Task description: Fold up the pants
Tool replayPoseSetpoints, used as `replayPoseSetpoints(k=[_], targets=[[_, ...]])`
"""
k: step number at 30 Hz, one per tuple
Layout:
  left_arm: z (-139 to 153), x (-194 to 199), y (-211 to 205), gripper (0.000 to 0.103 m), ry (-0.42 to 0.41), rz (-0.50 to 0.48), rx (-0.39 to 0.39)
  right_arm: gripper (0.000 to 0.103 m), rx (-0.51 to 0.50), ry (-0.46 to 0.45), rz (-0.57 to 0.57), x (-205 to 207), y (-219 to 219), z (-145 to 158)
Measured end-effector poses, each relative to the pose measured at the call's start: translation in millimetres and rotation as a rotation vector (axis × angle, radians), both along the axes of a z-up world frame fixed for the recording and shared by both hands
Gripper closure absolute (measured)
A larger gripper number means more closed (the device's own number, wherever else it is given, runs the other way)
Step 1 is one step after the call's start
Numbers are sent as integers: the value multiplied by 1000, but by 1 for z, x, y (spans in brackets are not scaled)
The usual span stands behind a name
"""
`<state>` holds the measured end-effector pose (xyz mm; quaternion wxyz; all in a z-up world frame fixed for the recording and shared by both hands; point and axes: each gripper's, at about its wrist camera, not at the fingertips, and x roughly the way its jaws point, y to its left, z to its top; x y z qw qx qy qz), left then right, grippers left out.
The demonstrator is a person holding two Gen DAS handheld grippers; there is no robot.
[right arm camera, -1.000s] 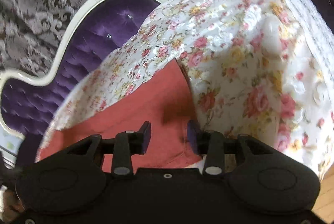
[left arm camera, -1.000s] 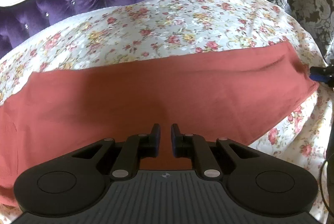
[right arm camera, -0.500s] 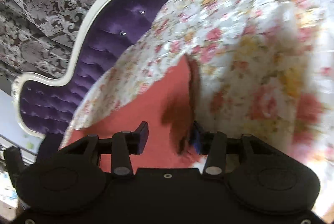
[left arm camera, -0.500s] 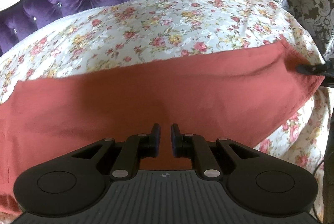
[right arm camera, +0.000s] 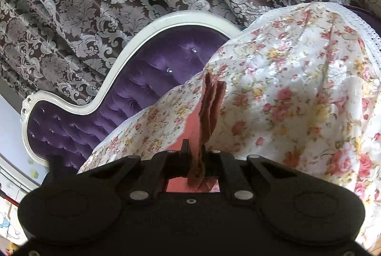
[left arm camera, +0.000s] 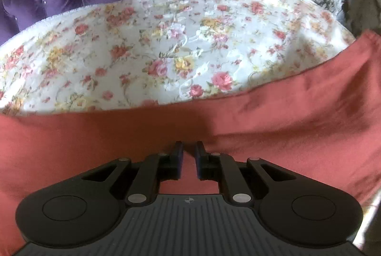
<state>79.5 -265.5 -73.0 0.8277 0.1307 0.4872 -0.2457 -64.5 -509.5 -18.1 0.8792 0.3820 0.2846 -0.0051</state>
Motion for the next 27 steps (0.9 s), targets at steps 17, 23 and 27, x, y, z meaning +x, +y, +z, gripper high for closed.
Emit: replayPoseSetpoints(k=[17, 23, 27], targets=[[60, 0, 175, 91, -65, 175, -79, 89, -82, -55, 89, 63, 115, 73], [68, 0, 251, 91, -82, 274, -80, 89, -127, -50, 270, 127, 223, 55], [65, -5, 288, 91, -78, 336, -94, 89, -181, 23, 371, 161, 291, 14]])
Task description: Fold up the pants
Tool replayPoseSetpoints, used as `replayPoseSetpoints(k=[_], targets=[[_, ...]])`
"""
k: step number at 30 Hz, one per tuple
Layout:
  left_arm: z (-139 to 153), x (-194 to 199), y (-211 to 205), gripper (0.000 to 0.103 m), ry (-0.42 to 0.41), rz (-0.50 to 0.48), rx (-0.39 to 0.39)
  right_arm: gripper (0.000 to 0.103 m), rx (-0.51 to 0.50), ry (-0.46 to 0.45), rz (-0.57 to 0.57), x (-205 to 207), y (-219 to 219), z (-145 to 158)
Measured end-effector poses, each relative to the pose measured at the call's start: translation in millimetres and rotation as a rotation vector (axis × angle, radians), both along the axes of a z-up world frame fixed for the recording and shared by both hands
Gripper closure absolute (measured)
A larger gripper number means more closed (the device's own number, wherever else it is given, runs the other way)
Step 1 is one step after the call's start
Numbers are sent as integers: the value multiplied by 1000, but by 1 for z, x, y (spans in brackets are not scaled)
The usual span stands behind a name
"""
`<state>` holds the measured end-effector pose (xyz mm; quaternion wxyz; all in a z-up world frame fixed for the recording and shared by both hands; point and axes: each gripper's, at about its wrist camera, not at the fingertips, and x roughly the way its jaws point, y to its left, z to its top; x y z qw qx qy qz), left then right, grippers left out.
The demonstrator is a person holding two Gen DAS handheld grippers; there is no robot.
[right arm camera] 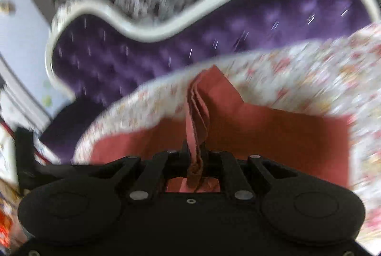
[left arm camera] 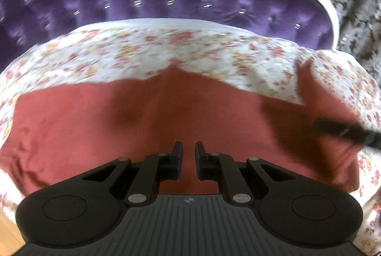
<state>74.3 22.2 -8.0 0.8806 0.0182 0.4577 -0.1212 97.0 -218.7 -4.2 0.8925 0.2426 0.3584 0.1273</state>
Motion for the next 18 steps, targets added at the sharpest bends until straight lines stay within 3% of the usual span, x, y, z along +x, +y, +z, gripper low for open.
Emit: replayPoseSetpoints(k=[4, 6, 8, 9, 11, 14, 18], targets=[[-5, -4, 25, 91, 15, 43, -20, 89, -56, 68, 62, 13, 45, -40], [-7, -7, 33, 91, 21, 51, -28, 81, -96, 86, 78, 16, 62, -53], [-7, -8, 36, 91, 24, 52, -34, 61, -116, 91, 95, 14, 72, -61], [-7, -8, 36, 91, 22, 49, -38, 56, -98, 92, 117, 11, 75, -63], [-6, -6, 35, 91, 15, 41, -51, 45, -48, 86, 155, 8, 78, -59], [-3, -1, 21, 91, 12, 13, -67, 46, -28, 42, 178, 0, 73, -42], [0, 0, -7, 91, 2, -57, -83, 46, -36, -25, 43, -12, 32, -20]])
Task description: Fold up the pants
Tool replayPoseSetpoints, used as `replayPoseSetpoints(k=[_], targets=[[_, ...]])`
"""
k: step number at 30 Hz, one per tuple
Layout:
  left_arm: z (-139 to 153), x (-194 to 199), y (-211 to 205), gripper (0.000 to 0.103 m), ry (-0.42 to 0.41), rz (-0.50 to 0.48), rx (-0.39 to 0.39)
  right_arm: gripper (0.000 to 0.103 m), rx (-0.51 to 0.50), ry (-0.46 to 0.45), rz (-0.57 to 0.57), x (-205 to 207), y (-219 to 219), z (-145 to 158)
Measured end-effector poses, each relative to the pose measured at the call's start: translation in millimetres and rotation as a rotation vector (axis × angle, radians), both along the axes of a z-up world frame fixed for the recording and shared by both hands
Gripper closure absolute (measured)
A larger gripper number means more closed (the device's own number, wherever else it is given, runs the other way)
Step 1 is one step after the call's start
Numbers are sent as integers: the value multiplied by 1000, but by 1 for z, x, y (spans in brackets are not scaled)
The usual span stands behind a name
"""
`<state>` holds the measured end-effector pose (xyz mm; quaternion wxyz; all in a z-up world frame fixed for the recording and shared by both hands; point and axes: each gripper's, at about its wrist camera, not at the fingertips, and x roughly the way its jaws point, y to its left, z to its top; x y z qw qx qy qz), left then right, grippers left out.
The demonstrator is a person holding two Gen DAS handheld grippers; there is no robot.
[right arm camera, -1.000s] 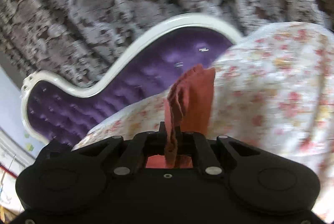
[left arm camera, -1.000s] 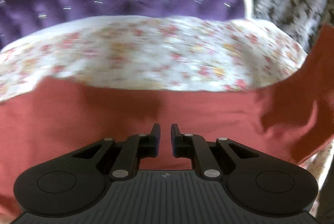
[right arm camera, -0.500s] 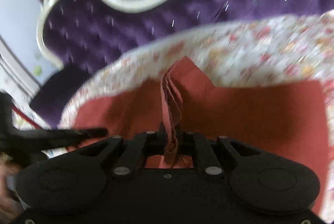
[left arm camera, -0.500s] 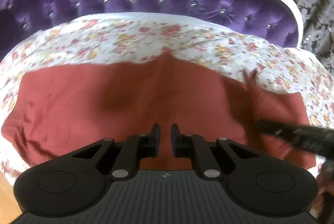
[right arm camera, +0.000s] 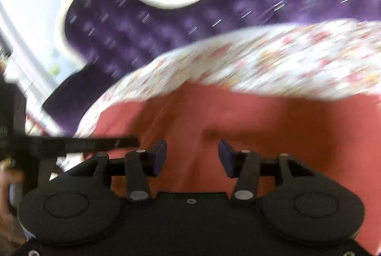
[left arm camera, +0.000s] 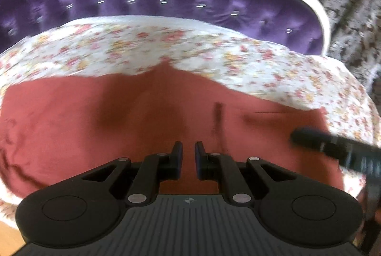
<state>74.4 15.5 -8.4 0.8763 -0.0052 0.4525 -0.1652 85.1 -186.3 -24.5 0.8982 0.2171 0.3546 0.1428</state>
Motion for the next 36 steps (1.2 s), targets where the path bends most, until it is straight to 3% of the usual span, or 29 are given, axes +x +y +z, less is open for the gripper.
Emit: replayPoseSetpoints(k=[4, 8, 15, 21, 25, 30, 31, 32, 34, 36], targets=[[-9, 9, -32, 91, 21, -70, 6, 45, -120, 10, -198, -8, -58, 2], [-34, 20, -43, 91, 103, -77, 5, 45, -116, 83, -315, -11, -112, -13], [-52, 13, -38, 90, 128, -76, 20, 45, -2, 157, -292, -6, -135, -49], [-53, 6, -38, 88, 109, -68, 30, 44, 103, 142, -310, -4, -144, -54], [-54, 5, -38, 88, 103, -63, 32, 47, 173, 143, -382, -12, -162, -63], [-54, 4, -40, 88, 93, -69, 41, 46, 257, 143, -249, -7, -158, -72], [-54, 3, -39, 88, 90, -66, 40, 59, 282, 147, -239, -5, -160, -74], [-54, 3, -39, 88, 88, -64, 37, 82, 321, 168, -235, -2, -162, -78], [-54, 2, -38, 88, 87, -57, 29, 84, 327, 180, -239, 1, -157, -79], [-54, 1, -40, 87, 88, -53, 20, 85, 135, 142, -229, 0, -139, -58]])
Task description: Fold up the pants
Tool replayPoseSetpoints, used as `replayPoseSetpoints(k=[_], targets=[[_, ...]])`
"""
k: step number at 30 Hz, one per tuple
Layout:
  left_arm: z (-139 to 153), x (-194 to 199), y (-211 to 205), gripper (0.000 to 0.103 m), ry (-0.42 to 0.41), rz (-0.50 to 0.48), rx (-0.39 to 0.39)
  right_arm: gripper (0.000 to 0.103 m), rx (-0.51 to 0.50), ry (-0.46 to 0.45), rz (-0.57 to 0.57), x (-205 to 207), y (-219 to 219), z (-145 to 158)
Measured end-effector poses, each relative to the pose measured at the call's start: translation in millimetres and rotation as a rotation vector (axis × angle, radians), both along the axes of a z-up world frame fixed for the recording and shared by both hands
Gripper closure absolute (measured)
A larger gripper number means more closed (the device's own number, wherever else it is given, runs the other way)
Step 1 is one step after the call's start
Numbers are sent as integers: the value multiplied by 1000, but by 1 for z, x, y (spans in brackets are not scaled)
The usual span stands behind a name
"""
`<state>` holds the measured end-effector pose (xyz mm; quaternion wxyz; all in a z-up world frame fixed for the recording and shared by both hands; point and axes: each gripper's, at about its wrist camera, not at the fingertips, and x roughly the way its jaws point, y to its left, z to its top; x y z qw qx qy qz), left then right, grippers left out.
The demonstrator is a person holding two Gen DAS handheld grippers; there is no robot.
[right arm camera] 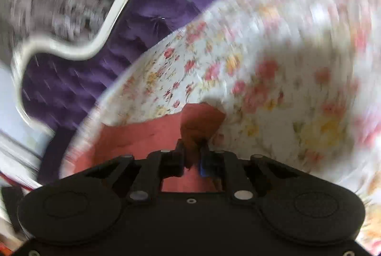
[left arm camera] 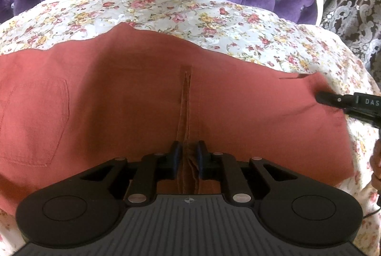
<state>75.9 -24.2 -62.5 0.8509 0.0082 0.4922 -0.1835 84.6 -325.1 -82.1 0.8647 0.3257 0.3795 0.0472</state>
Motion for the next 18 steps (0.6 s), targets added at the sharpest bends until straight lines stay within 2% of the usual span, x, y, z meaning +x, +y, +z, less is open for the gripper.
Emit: replayPoseSetpoints(k=[3, 6, 7, 10, 12, 15, 18], targets=[[0, -3, -6, 87, -21, -11, 28, 86, -269, -4, 15, -1, 32, 27], [2, -5, -2, 85, -24, -20, 27, 76, -406, 84, 25, 10, 50, 13], [7, -5, 6, 85, -19, -7, 14, 76, -416, 80, 20, 10, 51, 9], [29, -9, 38, 85, -88, 55, 5, 56, -412, 81, -26, 4, 46, 20], [47, -9, 68, 85, -141, 101, 15, 56, -440, 47, -79, -3, 42, 35], [63, -4, 120, 84, -178, 198, 25, 55, -484, 4, -126, -8, 42, 56], [65, 6, 170, 84, -185, 313, 38, 55, -438, -29, -98, 1, 51, 69]])
